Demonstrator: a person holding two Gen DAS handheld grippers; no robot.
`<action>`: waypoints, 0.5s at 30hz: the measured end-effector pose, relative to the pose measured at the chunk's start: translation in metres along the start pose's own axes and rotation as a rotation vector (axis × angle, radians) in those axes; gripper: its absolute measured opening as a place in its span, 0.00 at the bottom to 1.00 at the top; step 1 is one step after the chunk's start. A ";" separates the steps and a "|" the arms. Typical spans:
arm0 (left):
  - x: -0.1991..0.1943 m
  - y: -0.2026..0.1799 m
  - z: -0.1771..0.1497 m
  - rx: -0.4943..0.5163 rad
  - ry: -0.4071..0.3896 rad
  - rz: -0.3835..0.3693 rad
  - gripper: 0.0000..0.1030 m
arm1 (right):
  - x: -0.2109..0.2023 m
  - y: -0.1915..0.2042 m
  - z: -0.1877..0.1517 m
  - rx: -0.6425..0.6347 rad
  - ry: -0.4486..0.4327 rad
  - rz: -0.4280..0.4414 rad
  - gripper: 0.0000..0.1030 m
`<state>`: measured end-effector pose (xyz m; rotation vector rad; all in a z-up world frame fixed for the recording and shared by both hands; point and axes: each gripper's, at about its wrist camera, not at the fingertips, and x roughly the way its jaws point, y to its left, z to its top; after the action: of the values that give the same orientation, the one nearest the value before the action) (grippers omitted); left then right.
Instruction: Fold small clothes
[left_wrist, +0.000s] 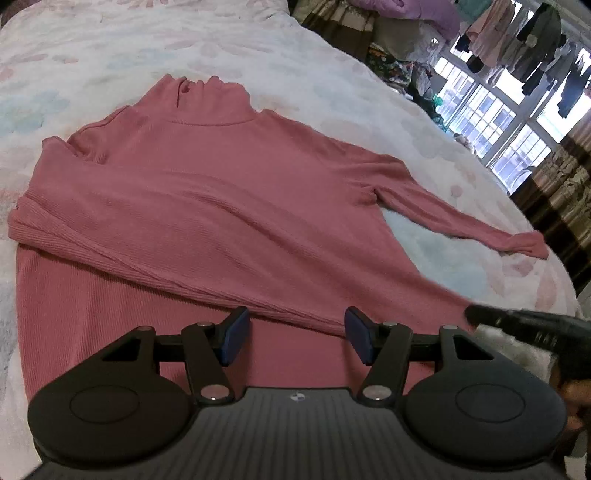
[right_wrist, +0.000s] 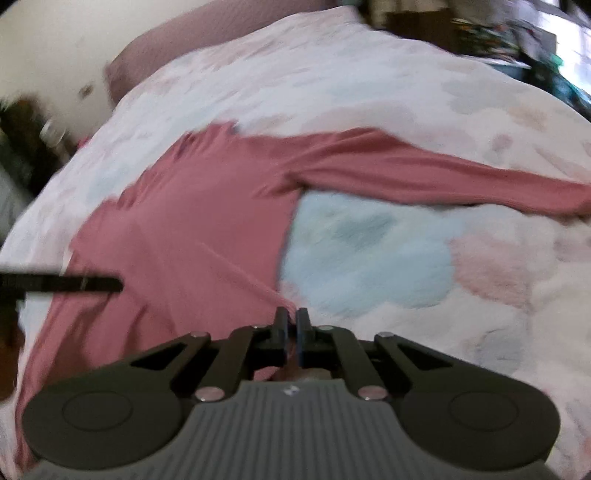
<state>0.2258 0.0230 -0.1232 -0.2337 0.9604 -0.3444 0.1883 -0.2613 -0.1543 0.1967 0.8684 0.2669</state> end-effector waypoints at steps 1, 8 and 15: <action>0.003 0.000 0.000 0.002 0.005 0.004 0.67 | 0.002 -0.004 0.001 0.014 0.001 -0.006 0.00; 0.016 -0.002 -0.008 0.067 0.104 0.066 0.67 | -0.003 -0.007 -0.002 0.009 -0.007 -0.060 0.20; -0.010 -0.008 0.002 0.035 -0.020 -0.008 0.67 | -0.024 0.022 -0.017 -0.128 -0.053 0.060 0.19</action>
<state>0.2205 0.0198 -0.1117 -0.2088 0.9329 -0.3648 0.1572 -0.2469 -0.1419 0.1098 0.7913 0.3703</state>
